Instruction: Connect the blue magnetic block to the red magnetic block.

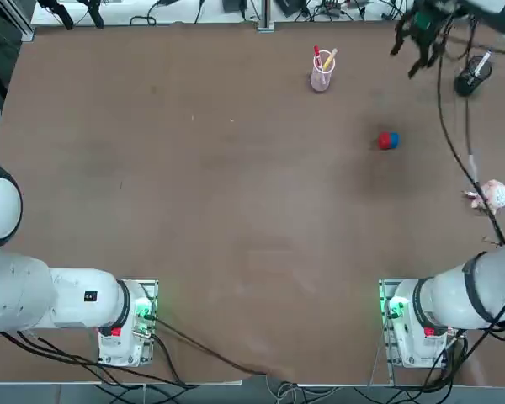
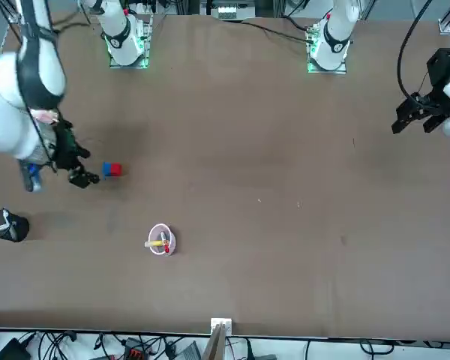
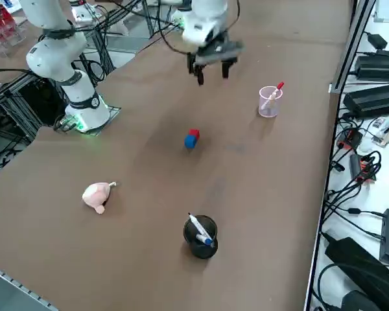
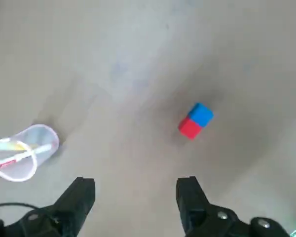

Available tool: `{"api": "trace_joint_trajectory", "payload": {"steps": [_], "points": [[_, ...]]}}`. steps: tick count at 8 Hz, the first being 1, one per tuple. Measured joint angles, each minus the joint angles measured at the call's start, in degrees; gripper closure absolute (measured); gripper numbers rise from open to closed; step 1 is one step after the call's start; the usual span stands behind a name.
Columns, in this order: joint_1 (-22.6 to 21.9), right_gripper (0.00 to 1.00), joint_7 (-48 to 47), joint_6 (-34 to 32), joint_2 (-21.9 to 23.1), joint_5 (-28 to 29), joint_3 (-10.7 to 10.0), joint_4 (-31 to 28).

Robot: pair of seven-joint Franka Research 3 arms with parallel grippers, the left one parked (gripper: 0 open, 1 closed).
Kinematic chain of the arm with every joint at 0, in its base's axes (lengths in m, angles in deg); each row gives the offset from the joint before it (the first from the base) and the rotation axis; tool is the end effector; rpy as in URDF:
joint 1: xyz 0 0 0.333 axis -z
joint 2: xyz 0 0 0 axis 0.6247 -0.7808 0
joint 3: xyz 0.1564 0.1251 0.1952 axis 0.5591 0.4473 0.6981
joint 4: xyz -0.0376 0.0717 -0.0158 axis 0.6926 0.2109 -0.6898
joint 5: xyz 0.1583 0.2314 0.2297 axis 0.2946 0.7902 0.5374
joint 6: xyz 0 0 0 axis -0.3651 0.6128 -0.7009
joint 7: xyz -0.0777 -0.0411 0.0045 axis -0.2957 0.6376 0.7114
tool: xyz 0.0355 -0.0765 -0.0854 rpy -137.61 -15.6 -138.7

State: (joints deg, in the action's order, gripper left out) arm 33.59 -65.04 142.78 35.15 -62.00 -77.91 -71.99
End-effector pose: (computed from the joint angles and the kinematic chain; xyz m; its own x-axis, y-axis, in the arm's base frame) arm 0.5730 0.0288 0.4297 0.6762 -0.7274 -0.1169 -0.7342 -0.6784 -0.0256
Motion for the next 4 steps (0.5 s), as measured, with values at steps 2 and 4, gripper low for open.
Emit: {"api": "trace_joint_trajectory", "payload": {"steps": [2, 4], "points": [[0.14, 0.00, 14.32, -4.82, 0.19, -2.73, -0.13, 5.26], [0.82, 0.00, 31.99, -7.53, 1.98, -3.19, -1.44, 7.50]]}}
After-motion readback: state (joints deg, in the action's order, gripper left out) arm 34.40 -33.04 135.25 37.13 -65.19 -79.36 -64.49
